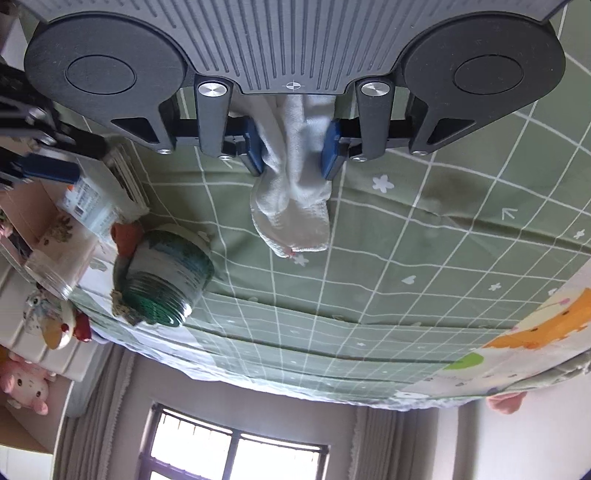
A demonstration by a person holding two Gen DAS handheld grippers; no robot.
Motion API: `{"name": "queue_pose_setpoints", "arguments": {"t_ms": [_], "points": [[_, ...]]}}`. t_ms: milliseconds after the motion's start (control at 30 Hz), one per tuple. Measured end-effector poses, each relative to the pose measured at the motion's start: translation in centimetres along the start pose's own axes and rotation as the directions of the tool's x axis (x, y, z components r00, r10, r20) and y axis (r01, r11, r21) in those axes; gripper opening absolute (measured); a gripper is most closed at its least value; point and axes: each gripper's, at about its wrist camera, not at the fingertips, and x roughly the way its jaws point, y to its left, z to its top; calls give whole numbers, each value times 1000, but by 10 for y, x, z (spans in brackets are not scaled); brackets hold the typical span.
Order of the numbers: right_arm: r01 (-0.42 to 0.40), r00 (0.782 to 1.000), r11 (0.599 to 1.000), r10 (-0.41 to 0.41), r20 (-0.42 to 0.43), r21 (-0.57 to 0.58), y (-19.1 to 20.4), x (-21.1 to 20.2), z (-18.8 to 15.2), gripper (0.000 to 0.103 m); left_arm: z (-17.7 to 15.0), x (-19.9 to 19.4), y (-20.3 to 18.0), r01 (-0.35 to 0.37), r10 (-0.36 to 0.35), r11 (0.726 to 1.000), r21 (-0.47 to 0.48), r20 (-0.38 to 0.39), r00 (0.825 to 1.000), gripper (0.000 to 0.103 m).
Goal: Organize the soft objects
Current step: 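Grasp the clear plastic corner piece with the right tool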
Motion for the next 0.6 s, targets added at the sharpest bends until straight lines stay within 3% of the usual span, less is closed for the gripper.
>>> {"name": "queue_pose_setpoints", "arguments": {"t_ms": [33, 100, 133, 167, 200, 267, 367, 467, 600], "points": [[-10, 1000, 1000, 10, -23, 9, 2, 11, 3, 34, -3, -2, 1, 46, -47, 999, -22, -23, 999, 15], [-5, 998, 1000, 6, -58, 18, 6, 27, 5, 32, -12, -9, 7, 129, -132, 988, -86, -27, 991, 16], [7, 998, 1000, -7, -57, 7, 8, 29, 6, 26, -16, -12, 8, 150, -153, 983, -102, -24, 988, 16], [20, 998, 1000, -20, -58, -7, 9, 26, 6, 18, -20, -15, 8, 158, -161, 982, -107, -17, 987, 15], [16, 998, 1000, -17, -63, -19, 10, 22, 6, 0, -23, -18, 7, 167, -169, 980, -111, -10, 986, 15], [-26, 997, 999, 24, -68, -27, 6, 3, 1, 0, -26, -22, 3, 197, -199, 972, -126, -5, 980, 15], [-15, 998, 999, 13, -55, -40, 2, -22, -9, 0, -31, -23, -6, 246, -248, 961, -129, -2, 969, 15], [15, 1000, 999, -15, -12, -49, 1, -29, -6, 2, -33, -23, -19, 223, -223, 971, -88, 10, 975, 15], [41, 998, 998, -44, -52, -52, 7, 1, 15, 24, -42, -20, -27, 187, -187, 982, -31, 22, 982, 15]]}}
